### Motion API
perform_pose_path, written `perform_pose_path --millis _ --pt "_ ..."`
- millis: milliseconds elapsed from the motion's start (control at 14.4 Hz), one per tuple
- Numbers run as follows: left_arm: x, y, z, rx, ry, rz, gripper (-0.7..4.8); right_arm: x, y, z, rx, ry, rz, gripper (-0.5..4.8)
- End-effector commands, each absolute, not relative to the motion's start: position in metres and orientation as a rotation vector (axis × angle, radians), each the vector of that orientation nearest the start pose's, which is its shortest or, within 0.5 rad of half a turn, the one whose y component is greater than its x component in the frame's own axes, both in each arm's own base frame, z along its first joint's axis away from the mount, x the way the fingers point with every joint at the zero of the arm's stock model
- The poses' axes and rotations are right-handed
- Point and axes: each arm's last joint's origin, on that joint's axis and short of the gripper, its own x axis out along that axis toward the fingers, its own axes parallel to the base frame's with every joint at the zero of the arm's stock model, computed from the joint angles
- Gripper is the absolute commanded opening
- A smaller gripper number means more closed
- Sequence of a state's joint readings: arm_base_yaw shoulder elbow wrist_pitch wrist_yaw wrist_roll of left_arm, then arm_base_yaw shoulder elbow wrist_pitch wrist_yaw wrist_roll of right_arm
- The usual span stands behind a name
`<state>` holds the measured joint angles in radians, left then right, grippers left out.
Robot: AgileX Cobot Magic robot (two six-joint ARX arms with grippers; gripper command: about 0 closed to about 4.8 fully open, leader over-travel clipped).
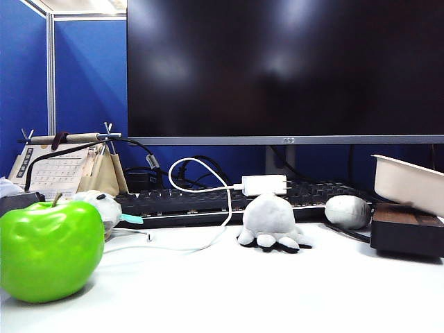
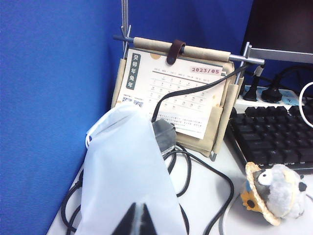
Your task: Place the tilting octopus upright.
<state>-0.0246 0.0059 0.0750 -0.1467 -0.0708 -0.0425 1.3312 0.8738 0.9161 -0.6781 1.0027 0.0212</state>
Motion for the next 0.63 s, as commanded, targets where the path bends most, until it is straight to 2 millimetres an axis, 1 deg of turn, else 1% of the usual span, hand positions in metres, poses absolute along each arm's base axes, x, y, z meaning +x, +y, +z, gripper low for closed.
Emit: perform_pose_path --millis 70,139,278,487,556,626 --pt "0.0924 -0.0006 0.1765 -0.042 0.059 0.041 -0.05 0.0618 0.1495 0.329 -0.564 0.244 0.309 -0.01" --pt "0.0924 -0.0006 0.1765 -0.042 0.06 0.041 -0.05 0.0616 0.1479 0.3274 -0.669 0.24 0.307 -0.01" --pt "0.0924 -0.0006 0.1765 -0.042 0.06 0.041 -0.04 0.0612 0.1463 0.3254 -0.7 0.252 0.309 -0.01" --pt "0.0924 -0.0006 0.1765 -0.042 0.06 0.041 -0.05 0.0612 0.1463 0.3254 -0.698 0.254 0.314 -0.01" --pt "0.0924 -0.0006 0.1765 -0.042 0.06 0.041 -0.05 0.0616 0.1474 0.327 -0.673 0.246 0.317 -0.01" --pt "0.0924 -0.0006 0.1765 -0.042 0.06 0.041 -0.05 0.0625 0.1513 0.3318 -0.603 0.221 0.332 -0.01"
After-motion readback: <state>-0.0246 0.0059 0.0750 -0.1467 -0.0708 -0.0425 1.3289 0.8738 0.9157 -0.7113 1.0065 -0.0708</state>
